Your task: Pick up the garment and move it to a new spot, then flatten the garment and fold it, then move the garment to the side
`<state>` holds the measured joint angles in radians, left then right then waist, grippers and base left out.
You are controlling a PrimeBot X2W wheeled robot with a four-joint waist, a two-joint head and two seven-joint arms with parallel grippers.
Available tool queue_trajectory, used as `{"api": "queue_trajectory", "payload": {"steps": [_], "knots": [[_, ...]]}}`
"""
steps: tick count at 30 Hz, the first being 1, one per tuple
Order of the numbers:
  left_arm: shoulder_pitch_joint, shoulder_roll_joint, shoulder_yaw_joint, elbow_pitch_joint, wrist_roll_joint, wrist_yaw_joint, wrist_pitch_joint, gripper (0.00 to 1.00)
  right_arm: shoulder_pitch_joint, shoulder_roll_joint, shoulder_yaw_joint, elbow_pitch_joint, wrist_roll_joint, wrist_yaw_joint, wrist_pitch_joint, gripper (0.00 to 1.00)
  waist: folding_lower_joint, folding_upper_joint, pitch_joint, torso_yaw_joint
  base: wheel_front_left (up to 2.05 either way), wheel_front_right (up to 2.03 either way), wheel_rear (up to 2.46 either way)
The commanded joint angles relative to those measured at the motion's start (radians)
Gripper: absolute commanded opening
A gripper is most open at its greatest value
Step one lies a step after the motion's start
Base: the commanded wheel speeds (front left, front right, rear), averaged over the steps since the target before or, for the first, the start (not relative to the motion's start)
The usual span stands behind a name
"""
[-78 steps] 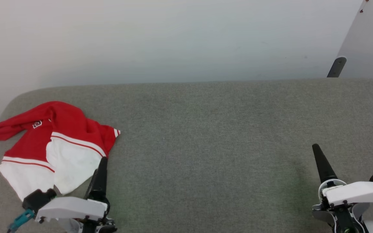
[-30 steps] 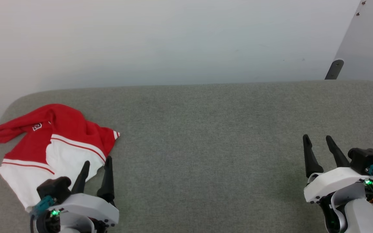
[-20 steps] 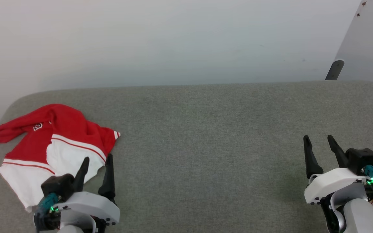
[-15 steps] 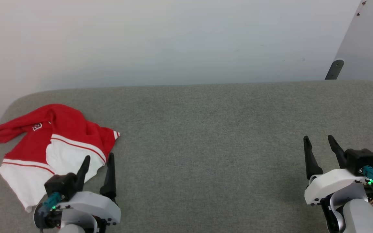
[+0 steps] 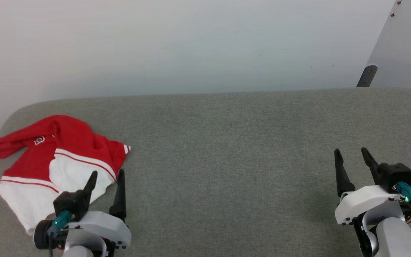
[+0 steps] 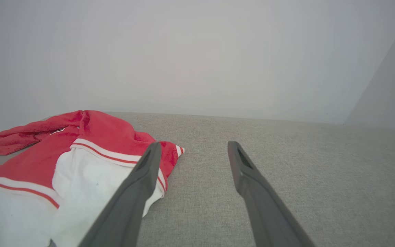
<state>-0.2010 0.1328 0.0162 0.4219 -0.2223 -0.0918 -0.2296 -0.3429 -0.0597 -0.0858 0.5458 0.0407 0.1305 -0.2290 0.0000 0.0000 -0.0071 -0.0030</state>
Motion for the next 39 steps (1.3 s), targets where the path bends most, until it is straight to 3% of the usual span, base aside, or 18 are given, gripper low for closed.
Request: {"api": "queue_trajectory", "payload": {"steps": [1,18,28,33,39], "knots": [[-0.015,0.005,0.002,-0.002,0.016,-0.004,-0.007,1.0,-0.017,-0.001,0.0,0.0,-0.017,0.0,-0.007,1.0,0.0,0.0,0.0,0.0,0.0,0.0,0.0],[-0.017,-0.001,0.01,0.026,0.14,-0.014,-0.037,1.0,-0.017,0.004,-0.008,0.036,-0.098,0.0,-0.038,1.0,0.0,0.0,-0.008,0.002,0.0,0.0,0.0],[-0.017,-0.002,0.019,0.04,0.135,-0.021,-0.035,1.0,0.0,0.006,-0.016,0.038,-0.069,0.0,-0.038,1.0,0.0,0.0,-0.009,0.009,0.0,0.0,0.0],[-0.011,-0.006,0.021,0.044,0.142,-0.015,-0.035,1.0,0.013,0.009,0.009,0.038,-0.053,0.0,-0.038,1.0,0.0,0.0,-0.011,0.05,0.0,0.0,0.0],[0.032,-0.019,0.045,0.042,0.125,-0.004,-0.035,1.0,0.034,0.01,0.065,0.045,-0.017,0.0,-0.038,1.0,0.0,0.0,-0.018,0.144,0.0,0.0,0.0]]}}
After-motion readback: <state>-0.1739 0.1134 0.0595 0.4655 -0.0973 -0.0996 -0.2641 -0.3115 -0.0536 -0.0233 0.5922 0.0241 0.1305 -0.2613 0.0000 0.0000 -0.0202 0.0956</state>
